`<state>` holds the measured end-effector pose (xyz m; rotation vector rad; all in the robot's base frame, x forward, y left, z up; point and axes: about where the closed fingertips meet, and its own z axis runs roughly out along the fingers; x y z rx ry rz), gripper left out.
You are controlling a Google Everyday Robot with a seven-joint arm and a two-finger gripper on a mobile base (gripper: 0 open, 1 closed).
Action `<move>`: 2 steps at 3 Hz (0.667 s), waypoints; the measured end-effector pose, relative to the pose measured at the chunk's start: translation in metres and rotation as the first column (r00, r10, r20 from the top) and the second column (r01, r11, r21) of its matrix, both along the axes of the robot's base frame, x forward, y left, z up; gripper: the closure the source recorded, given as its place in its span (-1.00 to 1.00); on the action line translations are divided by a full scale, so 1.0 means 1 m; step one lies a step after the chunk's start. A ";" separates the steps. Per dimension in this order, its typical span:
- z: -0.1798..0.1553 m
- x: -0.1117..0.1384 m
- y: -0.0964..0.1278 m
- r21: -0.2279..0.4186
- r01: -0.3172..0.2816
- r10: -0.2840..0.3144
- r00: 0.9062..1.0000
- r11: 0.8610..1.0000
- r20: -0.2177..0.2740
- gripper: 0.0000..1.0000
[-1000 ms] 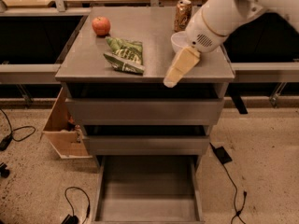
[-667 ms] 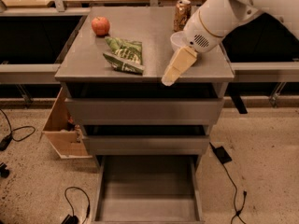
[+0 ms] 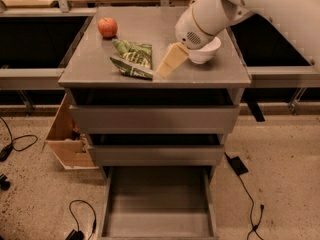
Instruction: Place green jalapeno chip bag into bottom drawer
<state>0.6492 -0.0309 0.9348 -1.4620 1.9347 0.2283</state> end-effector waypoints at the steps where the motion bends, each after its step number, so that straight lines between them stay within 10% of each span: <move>1: -0.003 0.045 0.047 0.111 -0.044 0.039 0.998 0.993 0.041 -1.00; 2: -0.020 0.076 0.087 0.175 -0.074 0.069 0.997 0.982 0.035 -1.00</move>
Offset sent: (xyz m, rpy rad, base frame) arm 0.1133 0.1317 -0.0364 0.2565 -0.0231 0.1038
